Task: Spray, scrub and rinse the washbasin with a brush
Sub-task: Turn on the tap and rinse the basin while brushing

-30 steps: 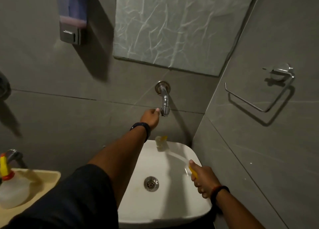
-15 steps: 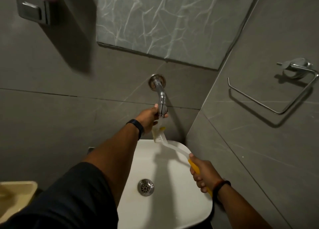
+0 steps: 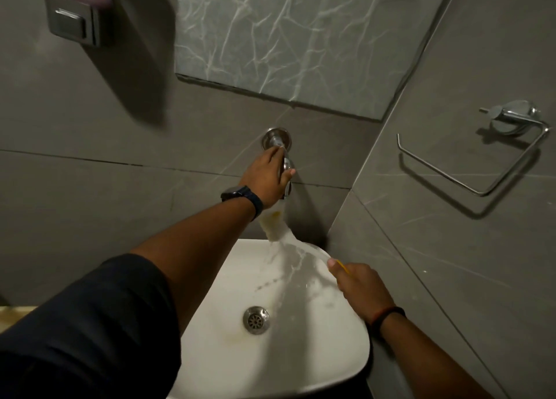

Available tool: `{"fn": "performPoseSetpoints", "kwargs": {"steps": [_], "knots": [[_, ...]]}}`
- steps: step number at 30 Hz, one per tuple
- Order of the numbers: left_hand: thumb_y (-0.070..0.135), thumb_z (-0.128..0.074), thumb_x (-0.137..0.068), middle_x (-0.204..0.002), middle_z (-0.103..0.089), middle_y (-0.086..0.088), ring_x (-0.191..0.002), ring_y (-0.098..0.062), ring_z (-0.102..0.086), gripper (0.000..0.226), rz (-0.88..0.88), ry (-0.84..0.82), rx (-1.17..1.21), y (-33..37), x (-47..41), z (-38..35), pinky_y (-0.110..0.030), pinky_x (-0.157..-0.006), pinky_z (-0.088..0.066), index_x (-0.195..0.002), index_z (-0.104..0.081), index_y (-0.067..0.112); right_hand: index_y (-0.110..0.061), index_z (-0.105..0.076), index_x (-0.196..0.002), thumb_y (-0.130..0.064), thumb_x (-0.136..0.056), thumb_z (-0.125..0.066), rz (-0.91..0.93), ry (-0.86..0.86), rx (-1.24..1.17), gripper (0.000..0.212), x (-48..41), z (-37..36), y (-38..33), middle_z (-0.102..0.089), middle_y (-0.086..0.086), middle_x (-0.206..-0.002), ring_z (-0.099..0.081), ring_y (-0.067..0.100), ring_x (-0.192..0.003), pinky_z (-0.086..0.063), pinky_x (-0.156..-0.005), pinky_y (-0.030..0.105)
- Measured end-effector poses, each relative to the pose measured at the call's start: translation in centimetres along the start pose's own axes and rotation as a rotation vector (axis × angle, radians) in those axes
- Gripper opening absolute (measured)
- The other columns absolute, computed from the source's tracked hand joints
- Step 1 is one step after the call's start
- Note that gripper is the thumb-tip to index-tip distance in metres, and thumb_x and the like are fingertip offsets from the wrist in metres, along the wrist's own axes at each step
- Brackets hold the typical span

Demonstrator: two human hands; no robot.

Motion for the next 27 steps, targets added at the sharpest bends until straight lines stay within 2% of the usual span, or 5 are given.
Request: {"fn": "performPoseSetpoints", "kwargs": {"steps": [3, 7, 13, 20, 27], "knots": [[0.044, -0.039, -0.094, -0.151, -0.029, -0.012, -0.133, -0.029, -0.033, 0.059, -0.024, -0.033, -0.117, 0.1, -0.2, 0.1, -0.044, -0.109, -0.032, -0.144, -0.023, 0.015, -0.016, -0.038, -0.046, -0.052, -0.09, -0.05, 0.106, 0.065, 0.117, 0.058, 0.3, 0.3, -0.8, -0.044, 0.0, -0.046, -0.041, 0.019, -0.047, -0.034, -0.052, 0.032], [0.042, -0.039, -0.095, -0.151, -0.027, -0.014, -0.135, -0.03, -0.031, 0.06, 0.008, -0.068, -0.162, 0.6, -0.2, 0.3, -0.047, -0.111, -0.031, -0.144, -0.021, 0.014, -0.017, -0.036, -0.052, -0.054, -0.087, -0.054, -0.235, -0.103, -0.363, 0.053, 0.3, 0.5, -1.9, -0.031, -0.002, -0.042, -0.024, 0.012, -0.032, -0.02, -0.037, 0.017], [0.039, -0.038, -0.096, -0.153, -0.023, -0.014, -0.137, -0.031, -0.027, 0.06, 0.048, -0.103, -0.165, 0.9, -0.1, 0.4, -0.047, -0.113, -0.027, -0.146, -0.017, 0.014, -0.016, -0.04, -0.057, -0.058, -0.085, -0.049, -0.329, -0.207, -0.388, 0.052, 0.8, 1.0, -2.0, -0.033, -0.001, -0.043, -0.024, 0.012, -0.032, -0.019, -0.036, 0.018], [0.038, -0.039, -0.096, -0.152, -0.024, -0.015, -0.137, -0.032, -0.027, 0.059, 0.084, -0.107, -0.14, 1.1, 0.1, 0.3, -0.048, -0.112, -0.027, -0.146, -0.016, 0.016, -0.015, -0.056, -0.062, -0.066, -0.088, -0.037, 0.114, 0.09, 0.396, 0.06, 0.9, 1.2, -1.4, -0.055, -0.001, -0.059, -0.047, 0.012, -0.053, -0.031, -0.048, 0.025], [0.037, -0.038, -0.096, -0.152, -0.023, -0.016, -0.137, -0.032, -0.027, 0.06, 0.089, -0.127, -0.14, 1.0, 0.3, 0.3, -0.049, -0.112, -0.028, -0.147, -0.013, 0.017, -0.017, -0.039, -0.044, -0.057, -0.084, -0.052, -0.096, -0.035, -0.11, 0.059, 0.4, -0.3, -0.6, -0.045, -0.001, -0.043, -0.042, 0.021, -0.043, -0.034, -0.047, 0.027]]}}
Point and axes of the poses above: each hand's wrist, its own x-axis away from the middle knuckle, its own z-axis out of the back of the hand, y = z × x, the point moved 1 cm from there along -x, towards the middle knuckle
